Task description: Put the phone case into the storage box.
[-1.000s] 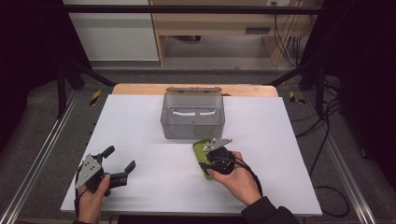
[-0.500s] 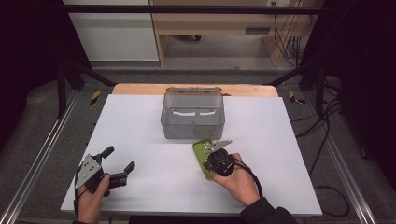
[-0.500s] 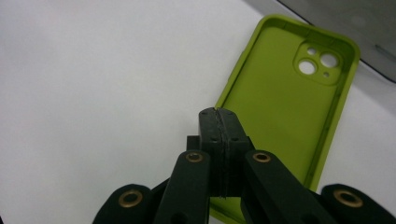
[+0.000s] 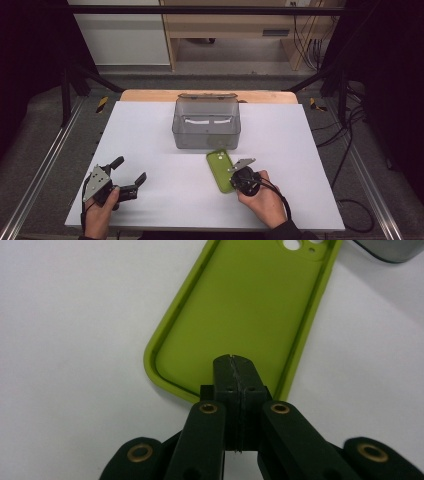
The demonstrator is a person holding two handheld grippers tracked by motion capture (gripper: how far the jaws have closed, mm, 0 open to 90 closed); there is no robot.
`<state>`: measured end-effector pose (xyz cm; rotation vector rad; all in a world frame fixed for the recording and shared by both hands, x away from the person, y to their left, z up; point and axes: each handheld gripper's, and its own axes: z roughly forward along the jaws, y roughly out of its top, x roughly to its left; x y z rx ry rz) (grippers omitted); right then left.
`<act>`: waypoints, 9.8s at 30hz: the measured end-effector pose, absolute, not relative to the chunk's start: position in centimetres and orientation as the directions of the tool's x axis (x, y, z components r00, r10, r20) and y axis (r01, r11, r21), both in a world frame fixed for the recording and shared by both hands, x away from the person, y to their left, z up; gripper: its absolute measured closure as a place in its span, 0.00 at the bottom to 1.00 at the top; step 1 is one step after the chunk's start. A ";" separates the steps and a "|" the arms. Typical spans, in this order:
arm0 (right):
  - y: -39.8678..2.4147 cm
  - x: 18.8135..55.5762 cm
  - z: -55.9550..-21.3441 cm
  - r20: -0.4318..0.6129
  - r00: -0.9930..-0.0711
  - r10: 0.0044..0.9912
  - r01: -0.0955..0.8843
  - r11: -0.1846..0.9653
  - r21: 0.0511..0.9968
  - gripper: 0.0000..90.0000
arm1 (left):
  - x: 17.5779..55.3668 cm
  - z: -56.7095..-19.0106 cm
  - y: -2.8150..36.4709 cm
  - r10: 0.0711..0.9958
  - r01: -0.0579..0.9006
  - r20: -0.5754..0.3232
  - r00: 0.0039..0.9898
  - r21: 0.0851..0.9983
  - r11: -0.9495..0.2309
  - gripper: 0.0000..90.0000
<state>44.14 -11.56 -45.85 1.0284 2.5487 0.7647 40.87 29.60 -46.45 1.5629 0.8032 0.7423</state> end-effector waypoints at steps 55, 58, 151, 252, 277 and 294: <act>-15.2 39.9 -43.9 -0.063 -0.742 0.668 0.522 0.633 0.572 0.35 | 40.8 -46.6 29.5 0.822 0.099 0.041 0.569 0.988 -0.117 0.02; -15.1 39.9 -44.0 -0.071 -0.734 0.675 0.523 0.629 0.575 0.22 | 40.8 -46.6 29.5 0.821 0.098 0.041 0.569 0.988 -0.117 0.02; -15.4 37.6 -42.6 -0.071 -0.681 0.729 0.196 0.274 0.942 0.98 | 41.1 -44.0 26.9 0.868 0.109 -0.073 0.491 0.994 0.023 0.03; -0.8 40.3 -43.3 0.088 -0.792 0.604 0.214 0.141 0.967 0.98 | 41.9 -43.4 20.7 0.627 0.428 -0.610 0.484 0.790 0.438 0.72; 0.0 40.2 -44.5 0.070 -0.791 0.607 0.233 0.193 0.953 0.88 | 41.8 -44.8 21.0 0.595 0.470 -0.668 0.446 0.741 0.479 0.86; -3.7 42.4 -45.0 -0.047 -0.657 0.752 0.253 0.279 0.927 0.11 | 41.8 -44.0 23.3 0.754 0.369 -0.516 0.406 0.847 0.382 0.86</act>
